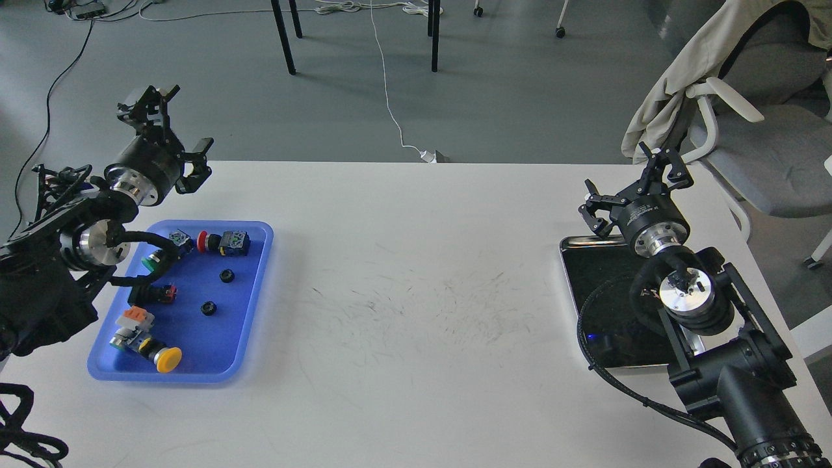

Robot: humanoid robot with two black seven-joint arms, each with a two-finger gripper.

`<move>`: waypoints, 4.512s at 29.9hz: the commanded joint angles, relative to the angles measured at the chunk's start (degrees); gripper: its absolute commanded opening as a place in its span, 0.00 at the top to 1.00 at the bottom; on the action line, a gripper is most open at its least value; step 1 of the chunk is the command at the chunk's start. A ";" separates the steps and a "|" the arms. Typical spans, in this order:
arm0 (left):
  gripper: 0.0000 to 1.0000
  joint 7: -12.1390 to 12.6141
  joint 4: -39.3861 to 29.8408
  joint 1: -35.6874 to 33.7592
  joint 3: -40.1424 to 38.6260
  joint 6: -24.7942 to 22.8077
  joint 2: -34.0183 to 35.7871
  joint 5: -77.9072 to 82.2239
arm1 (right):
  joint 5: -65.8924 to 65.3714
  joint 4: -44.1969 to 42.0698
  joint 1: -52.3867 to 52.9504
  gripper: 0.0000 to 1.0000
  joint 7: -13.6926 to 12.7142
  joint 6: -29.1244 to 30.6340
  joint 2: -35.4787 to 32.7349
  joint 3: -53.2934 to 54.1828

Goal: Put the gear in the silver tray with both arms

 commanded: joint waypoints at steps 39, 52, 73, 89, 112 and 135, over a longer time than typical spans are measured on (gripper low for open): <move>0.01 -0.43 -0.18 3.06 0.07 -2.51 2.51 0.22 | 1.23 -21.46 17.17 0.01 -4.78 -3.55 -4.80 -4.75; 0.01 -0.43 -0.27 3.06 -0.01 -2.60 3.21 0.22 | 1.76 -14.34 12.96 0.01 -5.13 -1.45 -5.51 -5.01; 0.01 -0.70 -1.50 4.91 0.07 -3.39 4.88 0.13 | 1.23 -15.48 13.48 0.01 -5.04 -1.10 -5.86 -5.19; 0.01 -0.52 -1.41 4.99 -0.37 -3.13 4.88 -0.22 | 1.85 -14.34 13.31 0.01 -4.43 -1.37 -4.54 -1.50; 0.01 -0.52 -1.58 4.91 -0.19 -3.30 5.67 0.13 | 1.49 -12.93 12.96 0.01 -0.91 5.49 -3.49 -3.69; 0.01 -0.08 -35.24 4.56 5.17 -7.60 36.16 23.33 | 1.32 -11.88 11.02 0.01 -0.91 5.05 -4.01 -4.75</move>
